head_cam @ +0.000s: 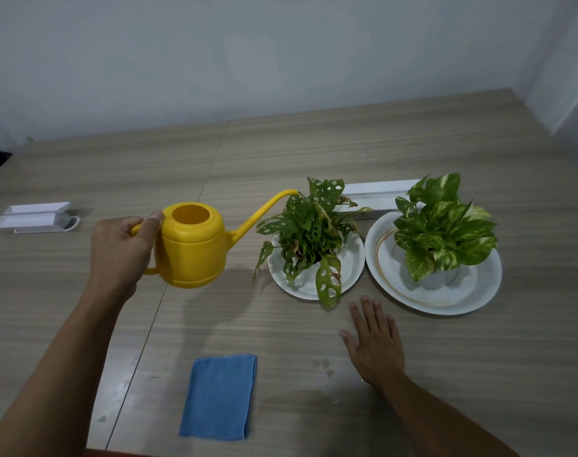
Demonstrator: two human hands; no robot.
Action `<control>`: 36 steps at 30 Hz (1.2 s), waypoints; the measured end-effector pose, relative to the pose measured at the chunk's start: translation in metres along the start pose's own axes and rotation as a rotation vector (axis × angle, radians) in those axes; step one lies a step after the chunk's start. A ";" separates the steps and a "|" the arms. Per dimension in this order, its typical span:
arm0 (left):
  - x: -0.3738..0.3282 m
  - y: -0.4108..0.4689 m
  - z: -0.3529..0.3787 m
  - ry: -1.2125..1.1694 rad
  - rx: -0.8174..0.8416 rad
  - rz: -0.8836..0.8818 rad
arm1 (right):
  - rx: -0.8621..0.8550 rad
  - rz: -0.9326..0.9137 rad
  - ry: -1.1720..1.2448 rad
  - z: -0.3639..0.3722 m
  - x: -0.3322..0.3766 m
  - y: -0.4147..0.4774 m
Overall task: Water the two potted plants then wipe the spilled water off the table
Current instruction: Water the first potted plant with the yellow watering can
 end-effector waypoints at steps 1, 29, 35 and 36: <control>0.001 0.001 -0.001 0.002 -0.003 0.001 | 0.000 0.001 -0.002 0.000 0.000 0.000; 0.004 -0.001 0.001 0.034 0.009 0.019 | -0.012 -0.005 -0.010 -0.001 -0.001 0.000; 0.004 0.005 0.001 0.059 -0.011 0.035 | -0.039 -0.011 -0.012 0.001 -0.001 0.001; 0.004 0.006 -0.001 0.065 -0.013 0.039 | -0.039 -0.012 -0.014 0.001 -0.001 0.001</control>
Point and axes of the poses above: each hand's wrist, its own y-axis towards the middle knuckle, its own z-axis out of the palm, x = y × z, the point moved 3 cm from there along y, towards the middle knuckle, and after that the axes turned 11 degrees about -y, right-handed, at the moved point
